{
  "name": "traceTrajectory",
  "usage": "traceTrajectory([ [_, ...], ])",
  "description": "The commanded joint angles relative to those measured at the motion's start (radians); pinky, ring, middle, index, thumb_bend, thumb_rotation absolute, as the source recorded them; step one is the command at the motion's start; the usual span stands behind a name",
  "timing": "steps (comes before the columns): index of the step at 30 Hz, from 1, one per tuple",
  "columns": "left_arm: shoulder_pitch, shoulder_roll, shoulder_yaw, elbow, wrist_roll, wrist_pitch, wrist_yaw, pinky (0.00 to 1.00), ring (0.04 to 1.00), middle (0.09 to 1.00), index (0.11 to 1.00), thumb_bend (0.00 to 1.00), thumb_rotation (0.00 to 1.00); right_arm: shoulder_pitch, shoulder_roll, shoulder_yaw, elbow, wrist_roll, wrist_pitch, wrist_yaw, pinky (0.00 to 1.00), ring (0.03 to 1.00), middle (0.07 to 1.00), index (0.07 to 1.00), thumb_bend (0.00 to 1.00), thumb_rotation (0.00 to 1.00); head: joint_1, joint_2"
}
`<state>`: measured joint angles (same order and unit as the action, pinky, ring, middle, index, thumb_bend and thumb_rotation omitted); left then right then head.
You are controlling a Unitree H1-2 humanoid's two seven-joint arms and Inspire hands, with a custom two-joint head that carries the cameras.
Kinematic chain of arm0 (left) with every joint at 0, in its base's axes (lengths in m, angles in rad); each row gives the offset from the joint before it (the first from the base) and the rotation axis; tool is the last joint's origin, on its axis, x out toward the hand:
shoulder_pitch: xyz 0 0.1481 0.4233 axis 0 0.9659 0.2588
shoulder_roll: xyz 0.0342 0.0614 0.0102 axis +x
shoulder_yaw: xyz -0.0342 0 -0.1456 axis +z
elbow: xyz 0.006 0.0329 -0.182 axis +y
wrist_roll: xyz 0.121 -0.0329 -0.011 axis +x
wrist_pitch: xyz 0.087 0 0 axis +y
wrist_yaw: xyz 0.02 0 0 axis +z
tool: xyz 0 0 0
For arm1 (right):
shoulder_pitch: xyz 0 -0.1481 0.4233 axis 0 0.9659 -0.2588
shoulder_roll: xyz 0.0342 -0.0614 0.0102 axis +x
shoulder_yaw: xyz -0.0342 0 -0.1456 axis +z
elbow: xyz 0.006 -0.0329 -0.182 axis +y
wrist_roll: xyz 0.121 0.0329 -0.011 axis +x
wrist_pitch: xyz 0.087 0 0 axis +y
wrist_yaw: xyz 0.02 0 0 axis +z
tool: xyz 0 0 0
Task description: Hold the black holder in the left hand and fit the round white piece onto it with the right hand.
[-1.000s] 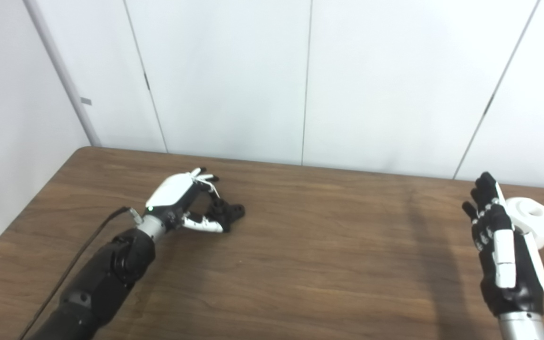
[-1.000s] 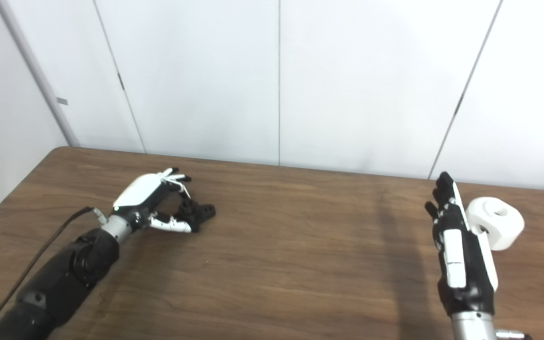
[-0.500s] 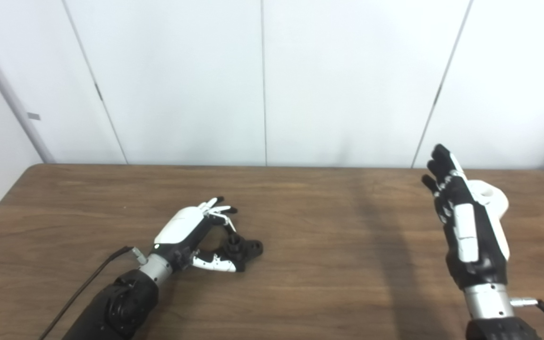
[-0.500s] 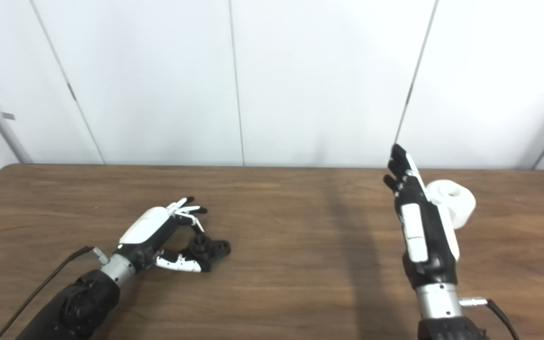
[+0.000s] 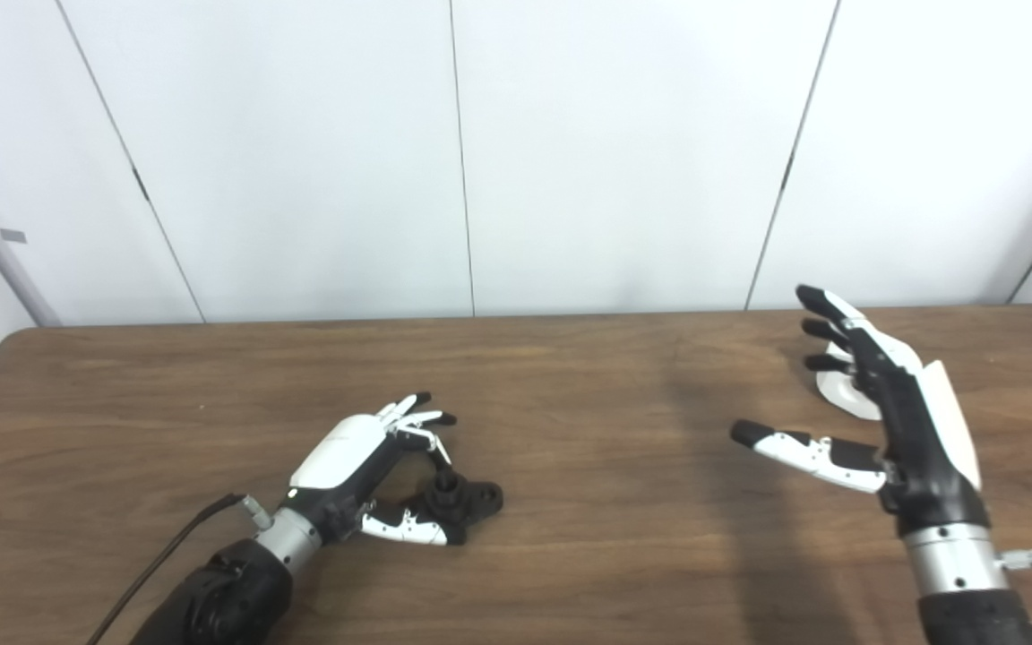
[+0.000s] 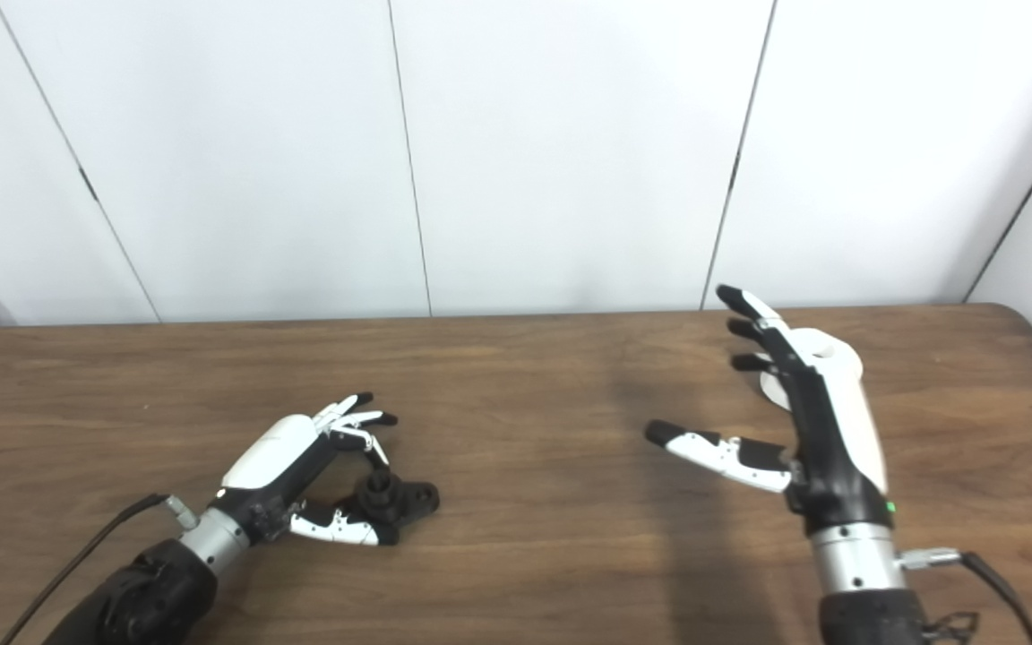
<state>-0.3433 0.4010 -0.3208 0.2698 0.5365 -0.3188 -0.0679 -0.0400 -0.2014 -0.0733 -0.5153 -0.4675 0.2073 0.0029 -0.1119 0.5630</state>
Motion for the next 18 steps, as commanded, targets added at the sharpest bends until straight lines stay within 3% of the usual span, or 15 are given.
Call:
traceTrajectory([
  [1,-0.009,0.000,0.000,-0.005,0.003,-0.013,-0.011,1.00,1.000,0.879,0.482,0.52,0.05,-0.015,-0.033,-0.024,-0.009,-0.048,-0.035,-0.032,0.69,0.814,0.849,0.804,0.73,0.23,-0.001,0.001],
  [5,-0.010,0.003,0.011,0.008,-0.005,-0.024,-0.008,1.00,1.000,0.878,0.482,0.52,0.05,-0.006,-0.080,-0.082,0.101,-0.073,-0.111,-0.113,0.64,0.783,0.816,0.760,0.79,0.20,-0.036,0.001],
  [8,-0.010,0.007,0.020,0.008,-0.015,-0.024,-0.015,1.00,1.000,0.880,0.483,0.52,0.05,-0.001,-0.100,-0.121,0.167,-0.063,-0.148,-0.154,0.77,0.839,0.809,0.753,0.77,0.20,-0.059,-0.003],
  [15,-0.015,0.017,0.030,0.029,-0.032,-0.039,-0.029,1.00,1.000,0.881,0.483,0.52,0.05,0.012,-0.126,-0.194,0.249,-0.034,-0.265,-0.255,0.75,0.813,0.804,0.734,0.75,0.17,-0.099,-0.017],
  [18,-0.018,0.018,0.035,0.038,-0.039,-0.043,-0.036,1.00,1.000,0.880,0.483,0.52,0.05,0.009,-0.166,-0.225,0.321,-0.026,-0.332,-0.295,0.75,0.806,0.794,0.731,0.74,0.10,-0.102,-0.020],
])
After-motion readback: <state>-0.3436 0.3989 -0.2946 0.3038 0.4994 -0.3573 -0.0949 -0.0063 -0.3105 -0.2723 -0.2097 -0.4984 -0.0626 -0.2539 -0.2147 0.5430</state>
